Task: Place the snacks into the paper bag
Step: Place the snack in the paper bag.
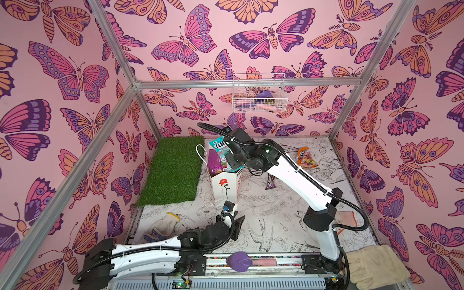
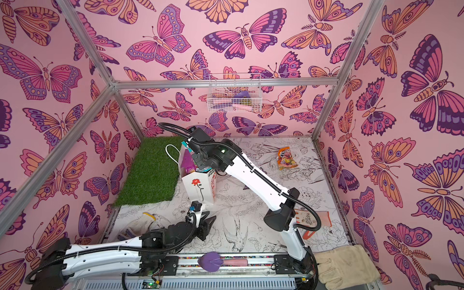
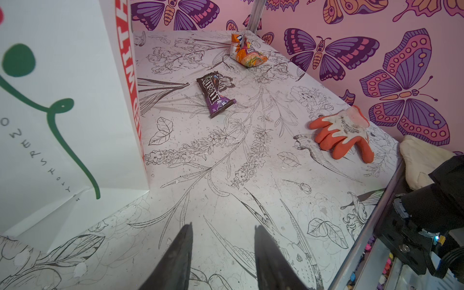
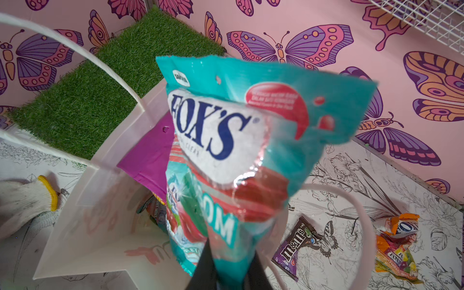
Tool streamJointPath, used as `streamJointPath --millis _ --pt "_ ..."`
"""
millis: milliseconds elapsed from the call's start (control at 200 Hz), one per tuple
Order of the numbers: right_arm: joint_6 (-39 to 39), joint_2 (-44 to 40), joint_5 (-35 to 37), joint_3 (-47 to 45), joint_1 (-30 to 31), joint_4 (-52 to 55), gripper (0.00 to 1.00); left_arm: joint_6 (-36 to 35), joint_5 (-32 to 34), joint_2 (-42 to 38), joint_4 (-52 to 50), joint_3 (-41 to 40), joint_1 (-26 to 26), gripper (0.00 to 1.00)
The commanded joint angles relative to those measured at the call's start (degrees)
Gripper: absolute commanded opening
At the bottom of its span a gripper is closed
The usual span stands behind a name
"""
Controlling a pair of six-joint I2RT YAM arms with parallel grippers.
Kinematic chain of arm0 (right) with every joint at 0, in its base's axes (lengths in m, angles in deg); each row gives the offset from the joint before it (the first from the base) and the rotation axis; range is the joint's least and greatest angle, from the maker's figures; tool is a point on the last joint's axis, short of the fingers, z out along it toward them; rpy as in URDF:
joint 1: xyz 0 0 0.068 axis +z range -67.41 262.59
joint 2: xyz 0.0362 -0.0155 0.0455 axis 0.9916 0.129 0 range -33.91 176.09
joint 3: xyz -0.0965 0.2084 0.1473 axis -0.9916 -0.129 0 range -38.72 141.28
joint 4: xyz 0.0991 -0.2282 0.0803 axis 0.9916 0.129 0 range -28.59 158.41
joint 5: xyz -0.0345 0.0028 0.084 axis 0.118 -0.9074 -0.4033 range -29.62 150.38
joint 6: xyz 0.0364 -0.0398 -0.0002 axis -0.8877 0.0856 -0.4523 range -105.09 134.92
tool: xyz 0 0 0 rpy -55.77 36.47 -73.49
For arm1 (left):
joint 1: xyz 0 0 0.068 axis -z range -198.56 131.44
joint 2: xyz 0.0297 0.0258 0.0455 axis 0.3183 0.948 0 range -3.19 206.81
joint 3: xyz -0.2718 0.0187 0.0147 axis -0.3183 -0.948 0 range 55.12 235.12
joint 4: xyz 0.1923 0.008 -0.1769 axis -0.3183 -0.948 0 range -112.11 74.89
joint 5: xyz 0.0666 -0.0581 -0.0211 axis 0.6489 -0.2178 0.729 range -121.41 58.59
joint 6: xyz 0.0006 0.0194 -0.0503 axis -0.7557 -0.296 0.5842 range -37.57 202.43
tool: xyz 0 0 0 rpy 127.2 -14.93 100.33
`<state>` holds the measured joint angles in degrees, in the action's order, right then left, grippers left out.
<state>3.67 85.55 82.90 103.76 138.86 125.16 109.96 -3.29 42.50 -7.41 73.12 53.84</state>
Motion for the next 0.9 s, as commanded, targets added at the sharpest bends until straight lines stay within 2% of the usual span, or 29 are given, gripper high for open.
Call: streamJointPath --millis 0,466,896 --pt "1.3 0.7 1.0 2.5 0.4 -0.5 0.07 0.3 0.9 -0.7 0.5 -1.2 0.1 0.43" --pt "1.1 3.5 1.6 4.2 0.4 0.1 0.09 0.2 1.0 -1.6 0.3 -1.6 0.2 0.43" --pt "1.1 3.9 3.0 4.6 0.4 1.6 0.17 -0.2 1.4 -1.3 0.5 -1.3 0.1 0.43"
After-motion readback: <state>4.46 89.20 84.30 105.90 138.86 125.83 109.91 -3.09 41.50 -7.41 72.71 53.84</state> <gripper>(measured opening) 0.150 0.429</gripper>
